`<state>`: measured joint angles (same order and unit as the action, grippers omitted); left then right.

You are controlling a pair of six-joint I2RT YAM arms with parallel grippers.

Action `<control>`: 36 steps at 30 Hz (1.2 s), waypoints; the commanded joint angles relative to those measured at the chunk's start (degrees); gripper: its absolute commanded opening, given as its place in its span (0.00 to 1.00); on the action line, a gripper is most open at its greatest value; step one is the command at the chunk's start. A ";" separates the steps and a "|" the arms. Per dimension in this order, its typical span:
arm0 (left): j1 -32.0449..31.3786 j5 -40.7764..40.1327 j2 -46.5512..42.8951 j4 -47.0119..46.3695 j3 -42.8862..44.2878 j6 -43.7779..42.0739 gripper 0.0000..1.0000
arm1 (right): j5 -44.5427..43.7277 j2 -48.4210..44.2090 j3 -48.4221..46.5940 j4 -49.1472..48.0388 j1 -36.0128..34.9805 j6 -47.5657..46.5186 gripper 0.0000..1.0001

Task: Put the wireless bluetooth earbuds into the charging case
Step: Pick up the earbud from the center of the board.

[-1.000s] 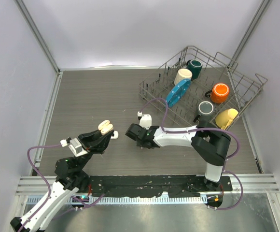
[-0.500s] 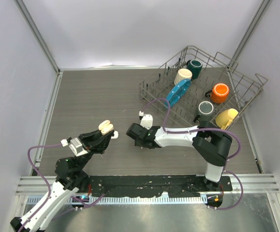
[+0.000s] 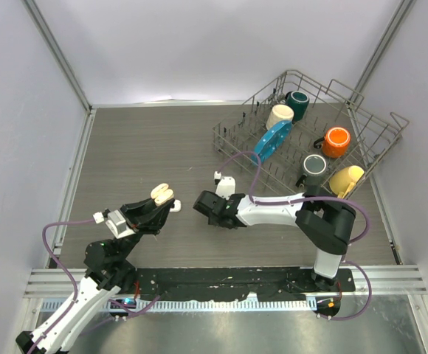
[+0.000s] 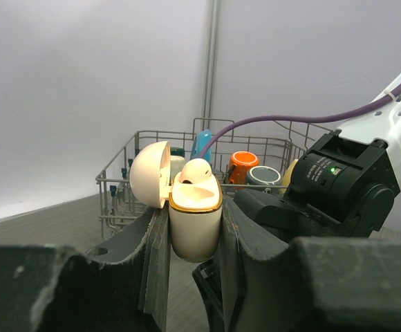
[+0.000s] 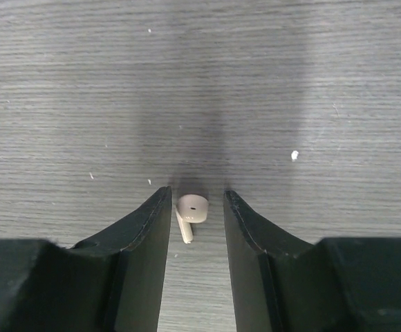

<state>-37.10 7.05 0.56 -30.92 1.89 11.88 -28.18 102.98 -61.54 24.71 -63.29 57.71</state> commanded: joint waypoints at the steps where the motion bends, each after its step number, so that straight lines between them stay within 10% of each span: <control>1: 0.01 -0.81 -2.93 -1.07 -2.68 0.60 0.00 | 0.23 -1.38 1.51 5.61 -0.61 1.00 0.42; 36: 0.01 -1.51 -2.93 -0.72 -2.59 0.51 0.00 | 1.83 -0.67 2.03 1.31 -0.61 -0.05 0.15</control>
<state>-37.10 6.52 0.56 -30.85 1.89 12.16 -27.81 102.65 -61.14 25.82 -63.59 57.23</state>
